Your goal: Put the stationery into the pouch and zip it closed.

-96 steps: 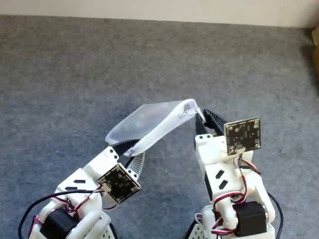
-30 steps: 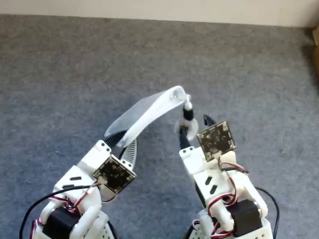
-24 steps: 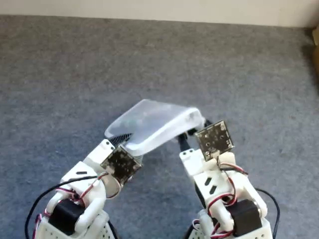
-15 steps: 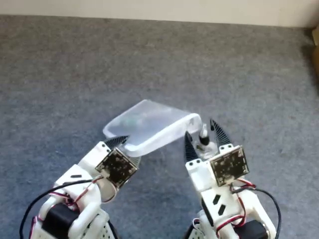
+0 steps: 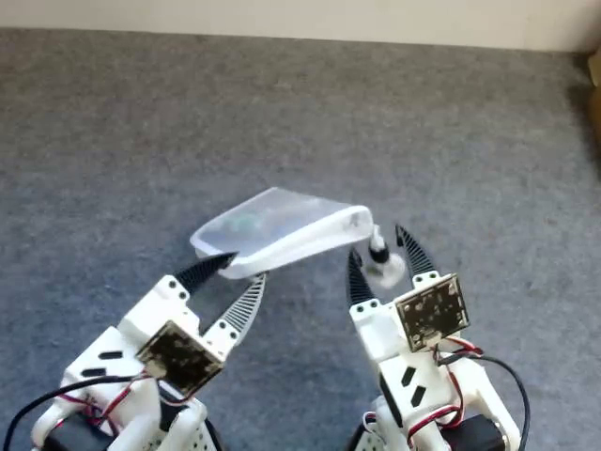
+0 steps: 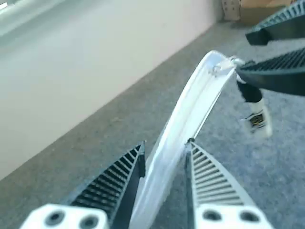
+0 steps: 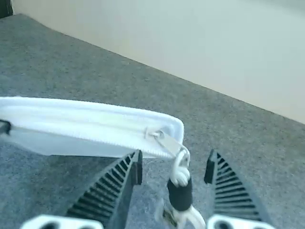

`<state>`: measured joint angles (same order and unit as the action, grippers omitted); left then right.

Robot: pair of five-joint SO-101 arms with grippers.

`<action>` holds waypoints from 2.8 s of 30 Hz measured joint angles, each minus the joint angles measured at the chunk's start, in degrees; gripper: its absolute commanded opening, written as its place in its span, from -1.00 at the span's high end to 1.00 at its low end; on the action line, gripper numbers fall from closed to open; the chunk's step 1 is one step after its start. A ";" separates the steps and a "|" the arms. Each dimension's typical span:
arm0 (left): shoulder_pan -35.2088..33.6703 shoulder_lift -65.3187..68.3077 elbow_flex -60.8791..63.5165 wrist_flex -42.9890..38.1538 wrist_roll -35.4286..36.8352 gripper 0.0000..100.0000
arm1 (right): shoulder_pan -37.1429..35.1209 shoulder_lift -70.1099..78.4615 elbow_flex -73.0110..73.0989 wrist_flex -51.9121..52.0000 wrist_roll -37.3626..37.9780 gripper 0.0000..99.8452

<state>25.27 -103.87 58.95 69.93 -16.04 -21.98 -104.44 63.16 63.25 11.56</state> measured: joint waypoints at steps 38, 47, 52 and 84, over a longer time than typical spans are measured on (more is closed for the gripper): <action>-0.35 -0.09 -7.38 1.76 0.00 0.99 | 6.07 -0.26 -0.26 -1.58 0.00 0.95; -0.35 -0.09 -7.38 1.76 0.00 0.99 | 6.95 -0.26 -4.75 -7.21 0.00 0.95; -0.44 -0.09 -7.38 1.76 0.00 0.99 | 6.95 -0.26 -4.75 -7.65 0.00 0.95; -27.78 0.00 27.60 3.16 0.00 0.99 | 17.67 -0.18 32.18 -5.36 -10.37 0.95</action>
<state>-2.51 -103.87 86.55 73.10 -16.04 -4.31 -104.62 95.34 57.89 1.19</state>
